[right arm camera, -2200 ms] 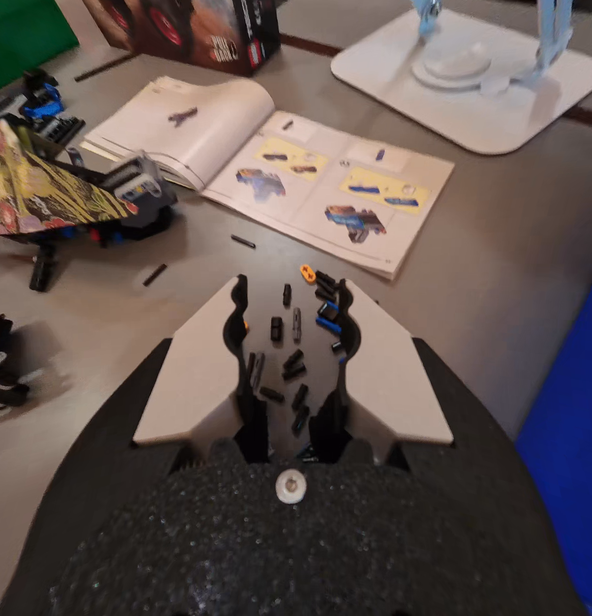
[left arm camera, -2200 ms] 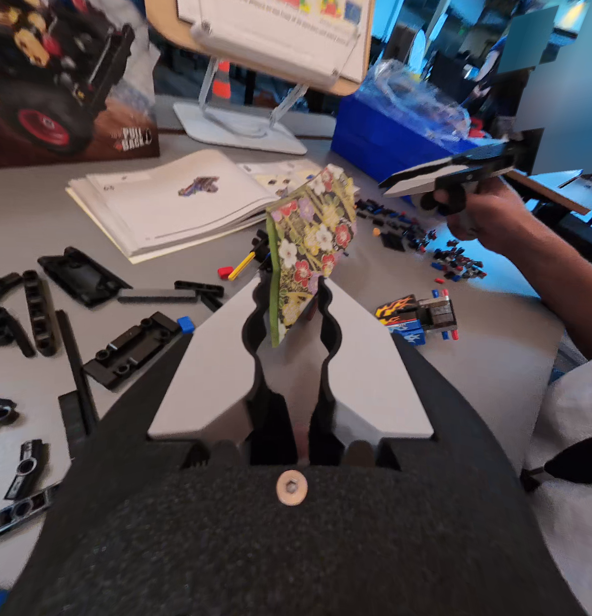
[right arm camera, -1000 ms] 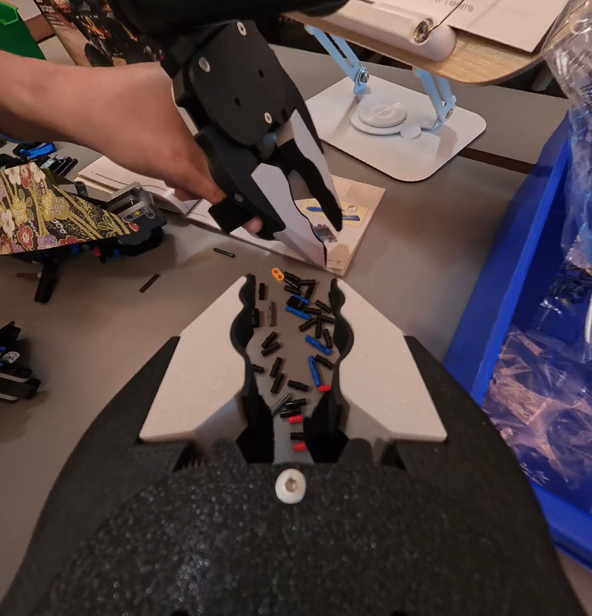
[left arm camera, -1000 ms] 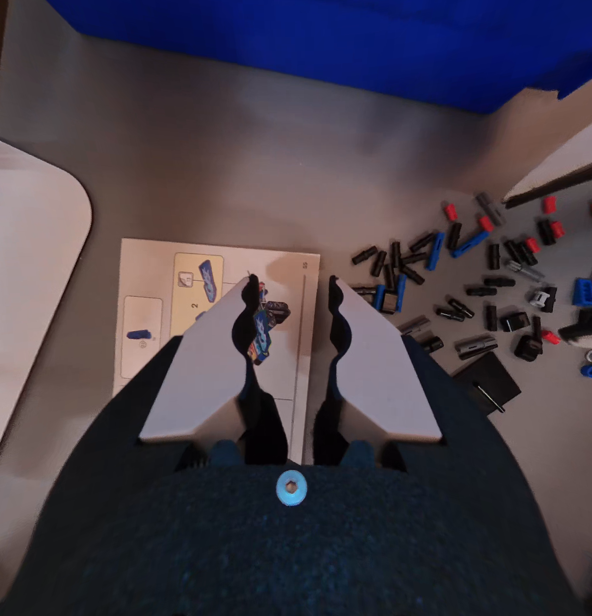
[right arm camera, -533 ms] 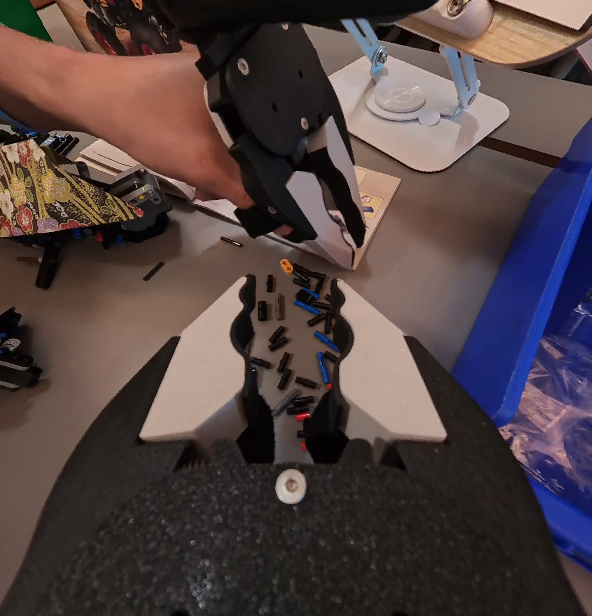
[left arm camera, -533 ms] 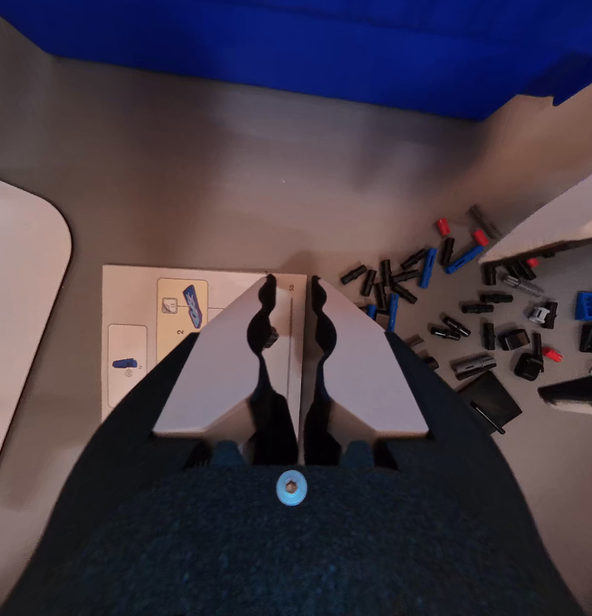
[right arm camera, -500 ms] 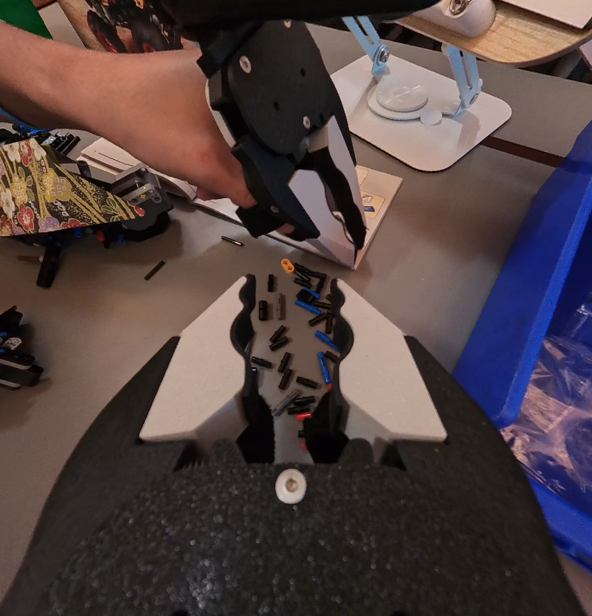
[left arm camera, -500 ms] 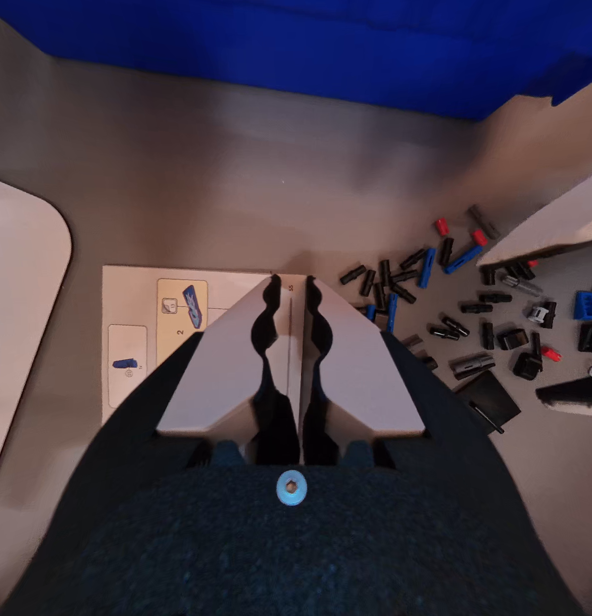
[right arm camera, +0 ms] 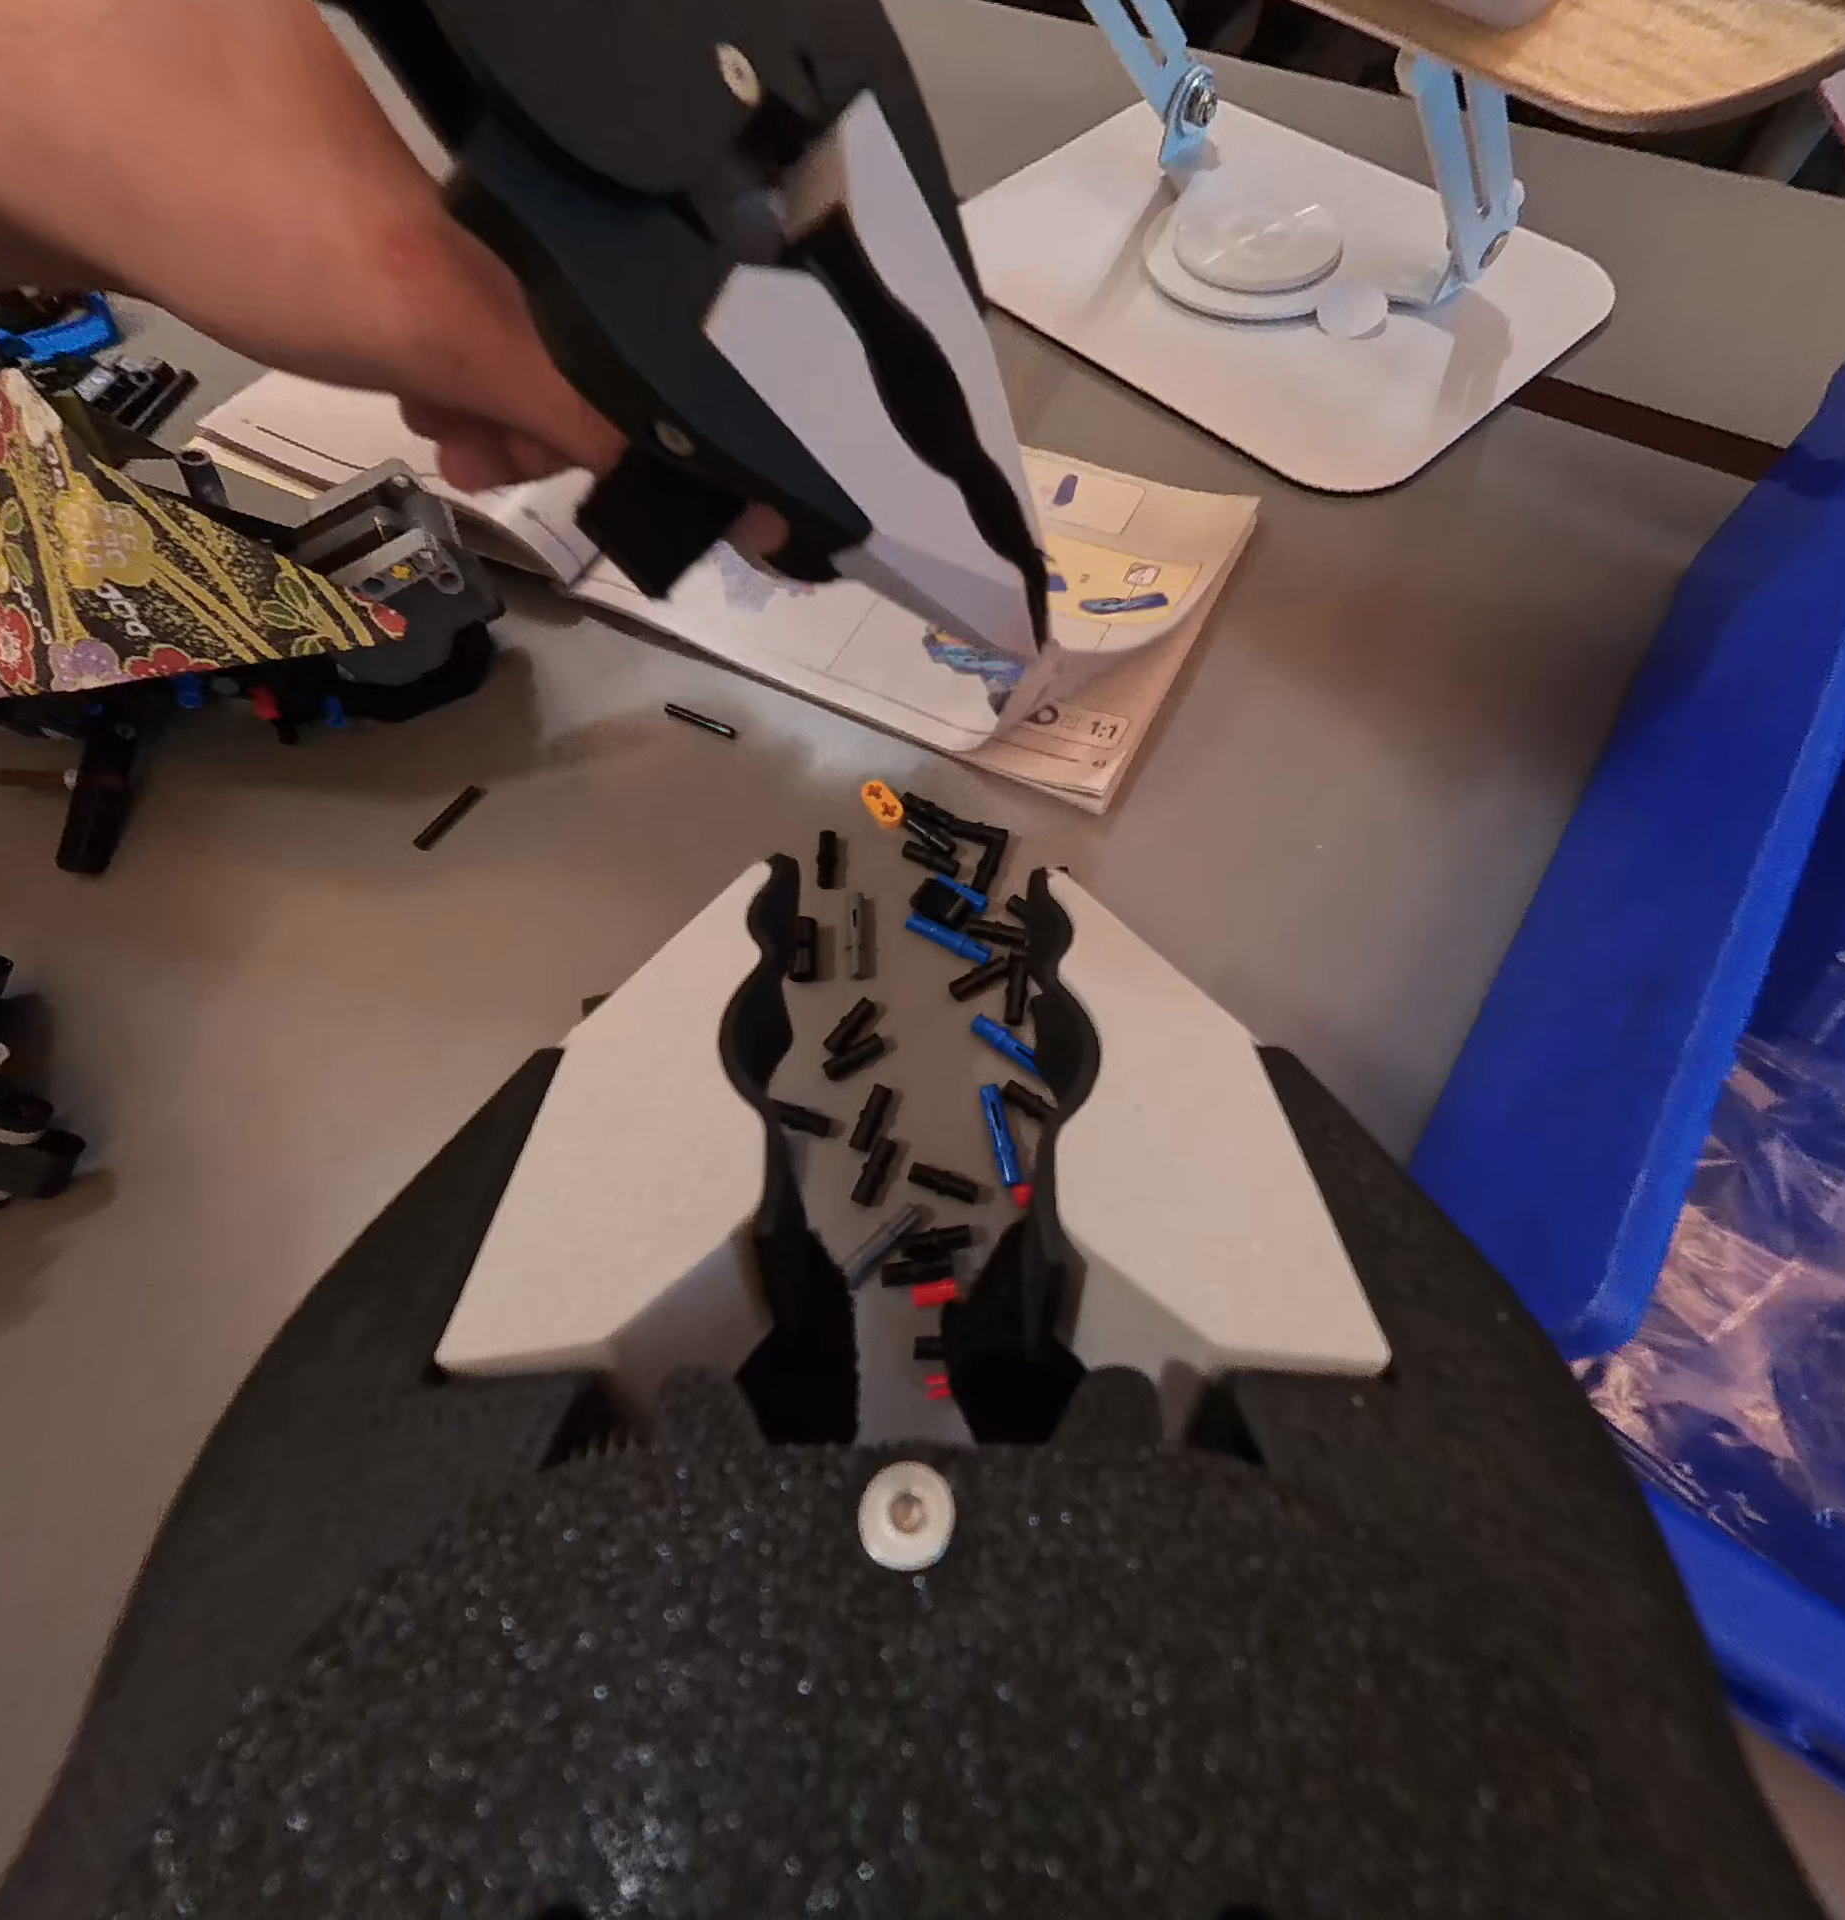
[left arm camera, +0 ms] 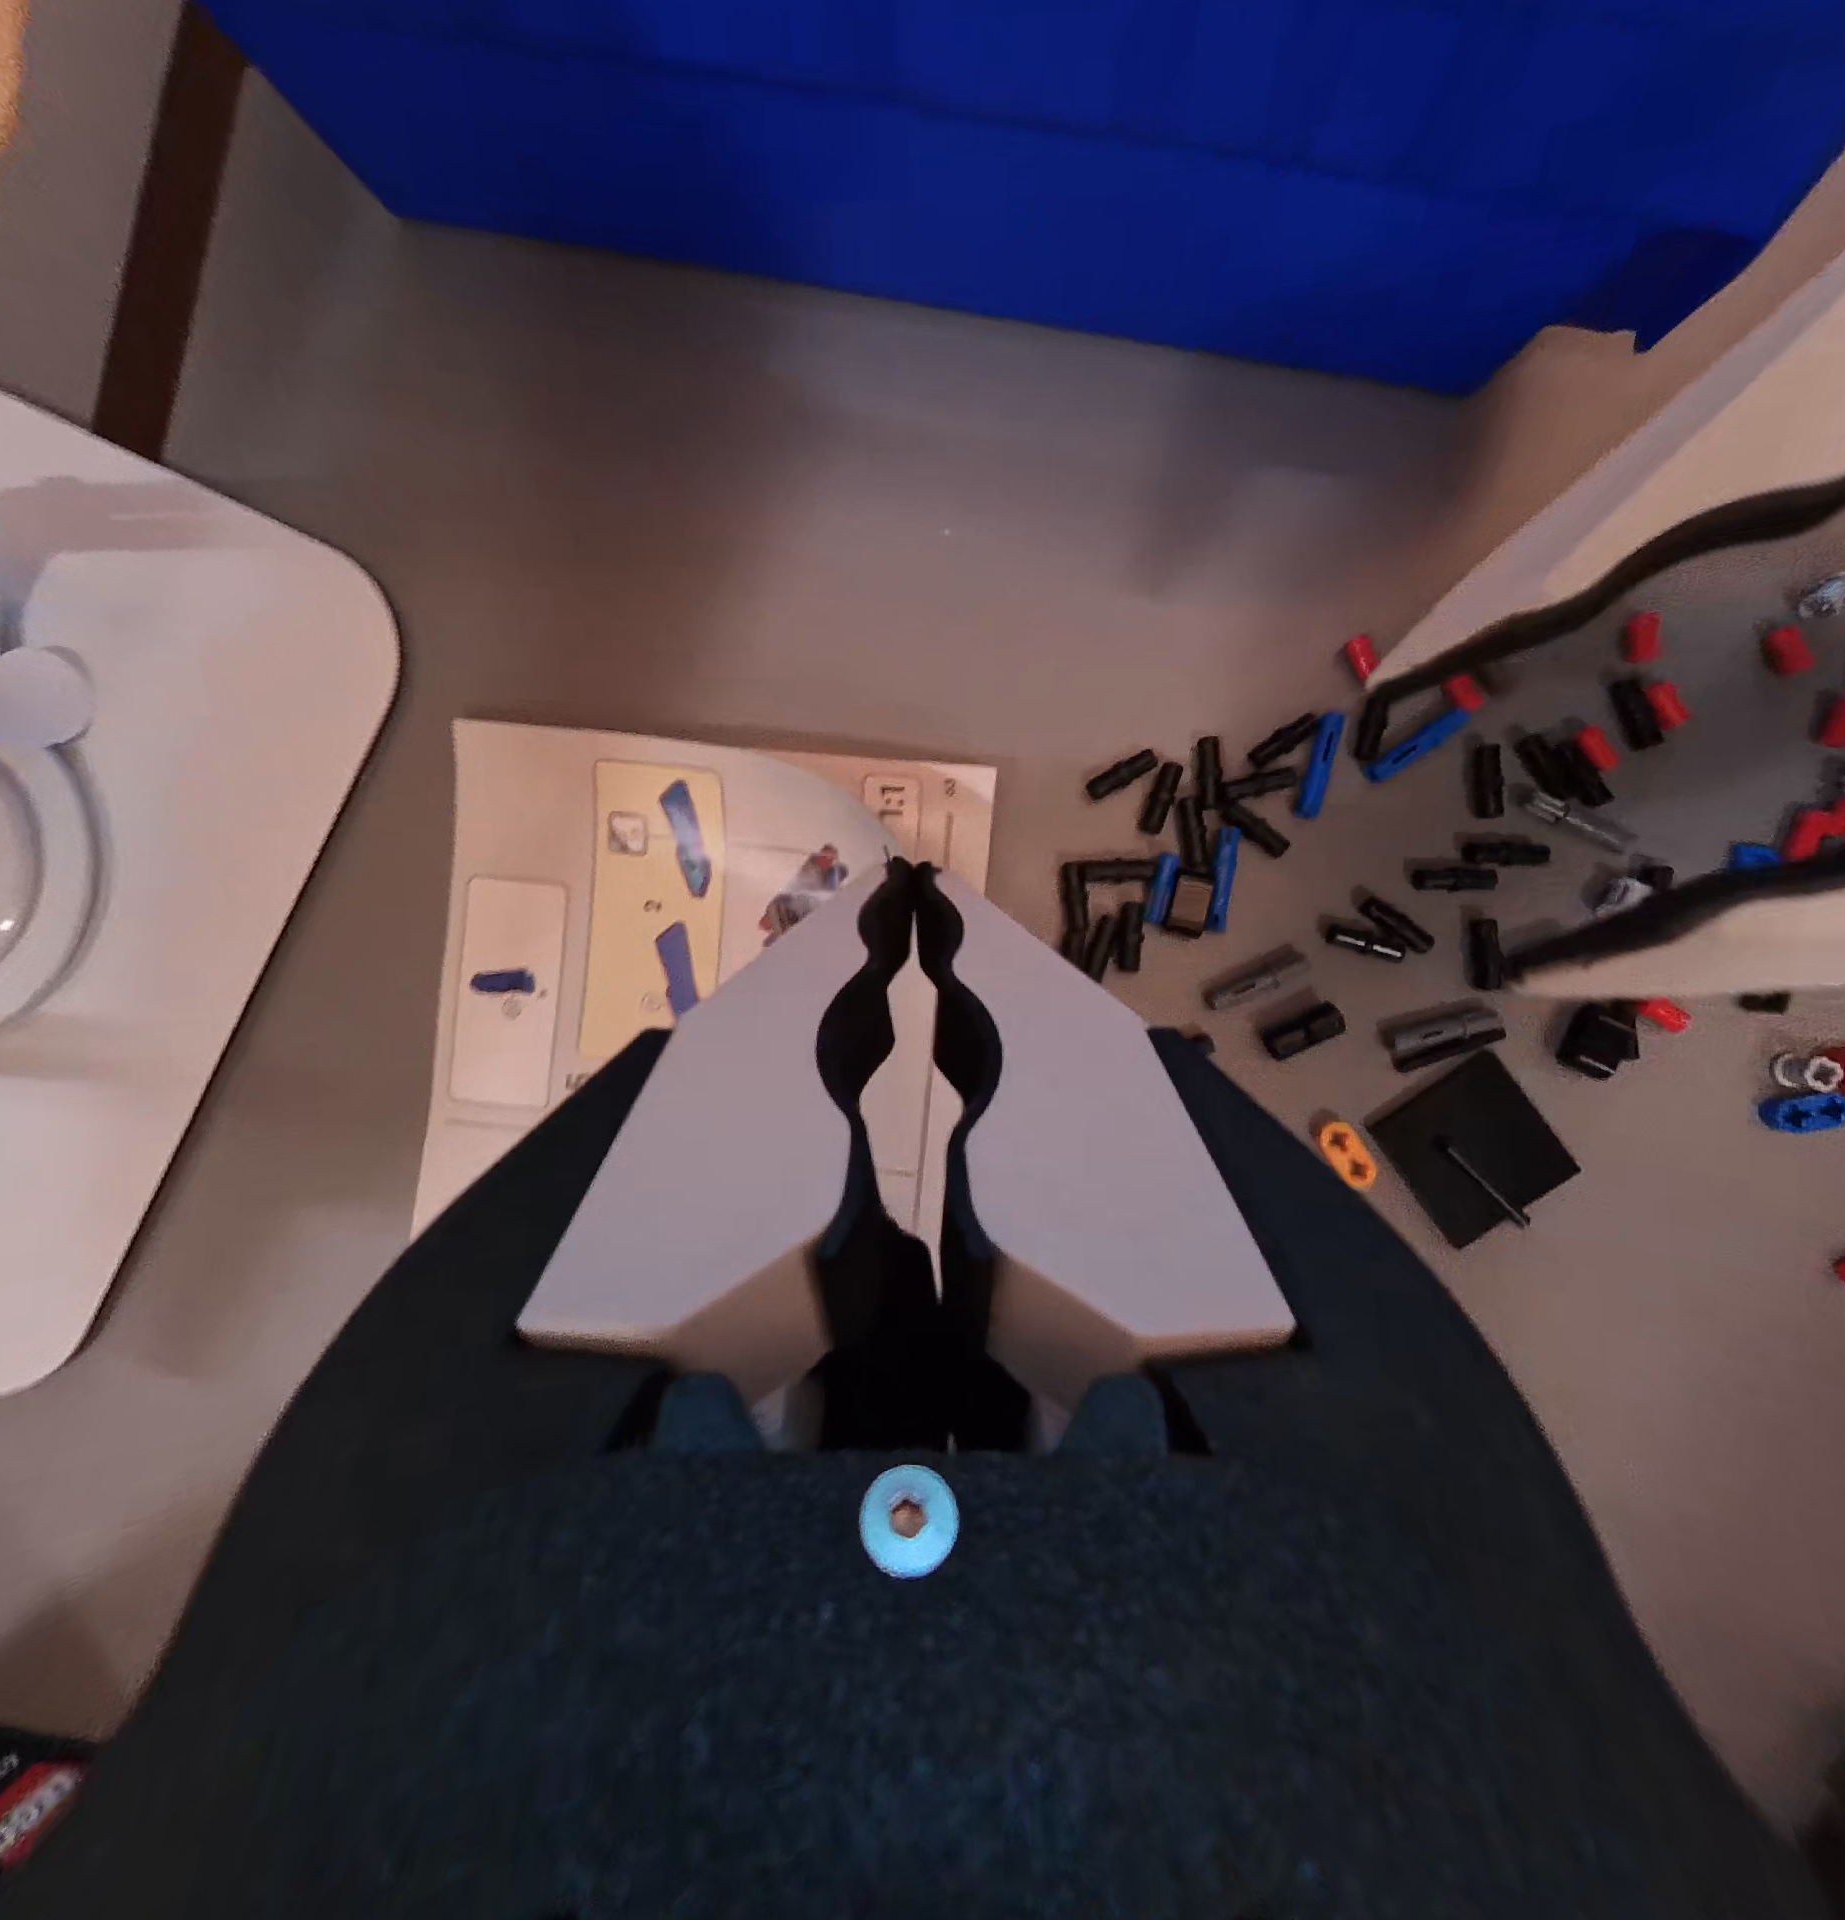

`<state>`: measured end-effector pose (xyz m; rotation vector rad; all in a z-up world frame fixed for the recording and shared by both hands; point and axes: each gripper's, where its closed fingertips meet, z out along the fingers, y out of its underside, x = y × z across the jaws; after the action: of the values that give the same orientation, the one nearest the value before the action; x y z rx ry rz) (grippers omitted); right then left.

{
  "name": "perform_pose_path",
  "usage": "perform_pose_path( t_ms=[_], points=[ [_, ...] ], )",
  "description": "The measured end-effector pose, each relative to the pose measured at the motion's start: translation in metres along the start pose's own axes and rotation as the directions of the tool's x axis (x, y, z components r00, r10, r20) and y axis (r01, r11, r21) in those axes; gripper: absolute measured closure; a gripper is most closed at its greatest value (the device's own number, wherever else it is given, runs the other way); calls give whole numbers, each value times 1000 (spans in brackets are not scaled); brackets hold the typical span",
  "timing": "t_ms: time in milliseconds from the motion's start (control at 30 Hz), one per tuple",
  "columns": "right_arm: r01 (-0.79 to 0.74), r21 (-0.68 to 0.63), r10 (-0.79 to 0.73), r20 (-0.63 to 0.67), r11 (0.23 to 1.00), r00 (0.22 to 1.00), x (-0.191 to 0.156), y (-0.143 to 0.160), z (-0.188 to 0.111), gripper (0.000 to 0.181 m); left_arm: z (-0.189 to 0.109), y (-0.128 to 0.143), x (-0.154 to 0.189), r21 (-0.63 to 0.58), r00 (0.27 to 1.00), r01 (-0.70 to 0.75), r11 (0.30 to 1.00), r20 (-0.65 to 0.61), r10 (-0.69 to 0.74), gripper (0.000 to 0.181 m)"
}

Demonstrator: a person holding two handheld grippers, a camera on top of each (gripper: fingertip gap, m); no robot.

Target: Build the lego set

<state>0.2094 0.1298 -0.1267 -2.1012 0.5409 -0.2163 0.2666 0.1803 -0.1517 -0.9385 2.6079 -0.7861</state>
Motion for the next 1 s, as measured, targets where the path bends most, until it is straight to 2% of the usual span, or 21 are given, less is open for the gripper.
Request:
perform_pose_path(
  t_ms=[200,333,433,600,667,733,833,933,1000],
  points=[
    [36,-44,-36,-21,998,999,1,9,10,137,-14,14,-9,29,998,63,998,-4,-63,181],
    [56,-39,-57,-32,998,998,2,8,17,137,-21,18,1,39,989,121,992,-90,-118,181],
    [40,-90,-42,-23,995,999,5,16,24,136,-25,17,-5,67,987,143,987,-85,-137,181],
    [33,-34,-32,17,999,999,-5,-3,36,134,-32,18,0,90,969,204,975,-162,-187,181],
    [69,-74,-68,14,995,998,-7,-7,44,133,-35,22,-3,98,967,217,971,-160,-200,181],
    [85,-153,-85,5,985,996,-6,-1,49,133,-33,24,-5,93,980,167,982,-126,-155,181],
    [111,-156,-122,-67,982,990,7,5,46,135,-22,14,2,106,995,49,993,-87,-40,181],
    [120,-155,-140,-122,981,983,17,15,41,136,2,6,9,59,998,-40,997,-47,43,156],
    [97,-147,-114,-113,984,987,15,21,38,137,16,3,13,34,996,-81,996,-25,82,158]
  ],
)
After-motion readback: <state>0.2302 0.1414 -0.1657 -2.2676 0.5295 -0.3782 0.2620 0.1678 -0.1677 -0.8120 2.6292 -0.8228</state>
